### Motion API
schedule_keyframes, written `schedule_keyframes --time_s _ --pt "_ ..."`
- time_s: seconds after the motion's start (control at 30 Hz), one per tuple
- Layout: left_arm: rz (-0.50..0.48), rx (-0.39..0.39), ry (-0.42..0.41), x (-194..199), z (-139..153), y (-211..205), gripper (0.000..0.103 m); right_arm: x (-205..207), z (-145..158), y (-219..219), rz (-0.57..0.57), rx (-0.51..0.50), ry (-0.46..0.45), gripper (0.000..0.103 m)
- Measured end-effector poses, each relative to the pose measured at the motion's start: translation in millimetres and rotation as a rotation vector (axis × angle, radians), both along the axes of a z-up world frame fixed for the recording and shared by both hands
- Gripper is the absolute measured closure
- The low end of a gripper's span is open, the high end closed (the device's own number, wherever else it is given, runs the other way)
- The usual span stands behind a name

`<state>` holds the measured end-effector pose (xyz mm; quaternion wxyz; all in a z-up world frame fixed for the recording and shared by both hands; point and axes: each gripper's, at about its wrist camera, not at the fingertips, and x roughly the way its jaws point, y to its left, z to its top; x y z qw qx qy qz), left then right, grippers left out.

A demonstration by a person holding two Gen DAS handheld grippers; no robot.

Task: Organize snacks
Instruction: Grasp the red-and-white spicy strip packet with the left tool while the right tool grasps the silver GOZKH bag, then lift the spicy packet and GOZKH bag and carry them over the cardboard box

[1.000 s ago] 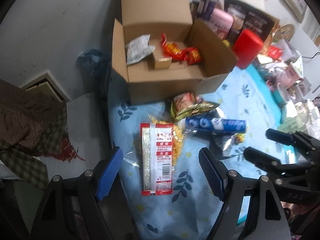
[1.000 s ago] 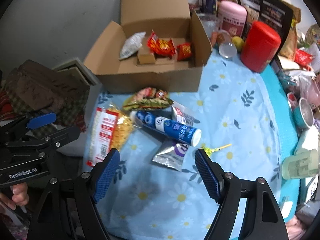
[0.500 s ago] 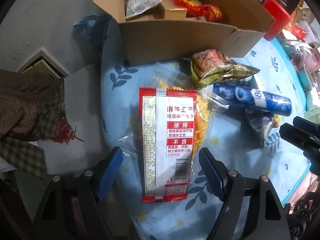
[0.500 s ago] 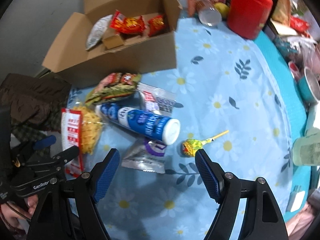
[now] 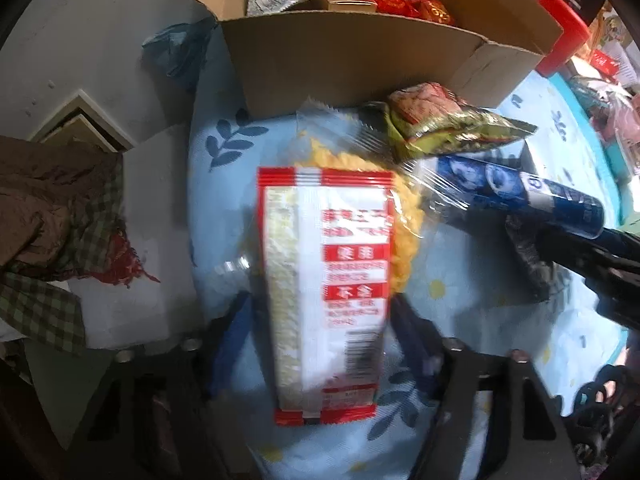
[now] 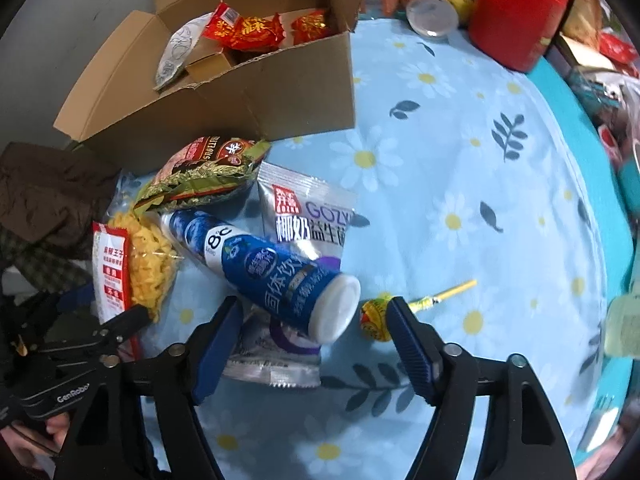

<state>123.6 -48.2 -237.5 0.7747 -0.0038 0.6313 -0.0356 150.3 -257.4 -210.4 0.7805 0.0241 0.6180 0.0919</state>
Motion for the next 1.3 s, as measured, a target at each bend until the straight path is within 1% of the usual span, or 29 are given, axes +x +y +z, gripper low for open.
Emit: schedule_keyframes --time_s 0.03,0.1,0.13,0.27,0.33,0.37,0.6,0.77,0.87,0.93,1.0,1.03,1.1,1.2,1.3 --pt "-0.011 -0.002 0.006 -1.2 0.0 -1.8 0.05 1.0 -0.8 1.4 0.011 0.011 0.006 0.047" --pt "-0.024 -0.006 0.009 -3.7 0.6 -4.7 0.052 1.2 -1.1 3.8 0.022 0.03 0.016 0.06" --pt "-0.025 -0.016 0.011 -4.9 0.8 -4.2 0.054 0.2 -1.3 5.2 0.026 0.032 0.026 0.061" --pt "-0.02 -0.056 0.022 -11.3 3.0 -1.8 0.055 -10.1 0.6 6.0 0.037 0.024 0.028 0.064" --pt "-0.022 -0.069 0.023 -15.1 4.7 -1.6 0.056 -16.4 2.2 1.4 0.031 0.033 0.038 0.07" --pt "-0.026 -0.073 0.023 -16.9 6.0 -2.3 0.056 -19.0 4.7 -0.2 0.027 0.041 0.041 0.071" --pt "-0.111 -0.108 0.039 -32.9 9.5 -19.2 0.056 -39.8 6.3 -11.0 0.026 0.037 0.075 0.072" --pt "-0.184 -0.124 0.049 -41.2 13.3 -33.1 0.056 -51.7 6.4 -19.0 0.022 0.036 0.13 0.073" --pt "-0.207 -0.125 0.067 -44.9 9.7 -38.6 0.056 -66.8 4.8 -24.2 0.03 0.033 0.151 0.073" --pt "-0.211 -0.124 0.086 -46.2 4.3 -39.8 0.056 -69.7 3.2 -23.8 0.039 0.032 0.156 0.072" --pt "-0.208 -0.12 0.1 -46.5 -0.5 -40.2 0.056 -70.8 1.8 -21.9 0.039 0.034 0.154 0.069" --pt "-0.205 -0.117 0.105 -46.1 -2.2 -40.7 0.056 -69.0 -0.3 -19.5 0.044 0.032 0.162 0.064" --pt "-0.201 -0.106 0.115 -45.1 -5.8 -40.9 0.056 -69.7 -5.7 -15.8 0.055 0.016 0.174 0.058" --pt "-0.204 -0.082 0.102 -44.3 -7.8 -45.0 0.056 -68.7 -13.5 -8.2 0.079 -0.002 0.18 0.058" --pt "-0.231 -0.046 0.099 -44.2 -8.2 -52.2 0.051 -68.6 -21.1 -2.6 0.092 -0.021 0.18 0.058"
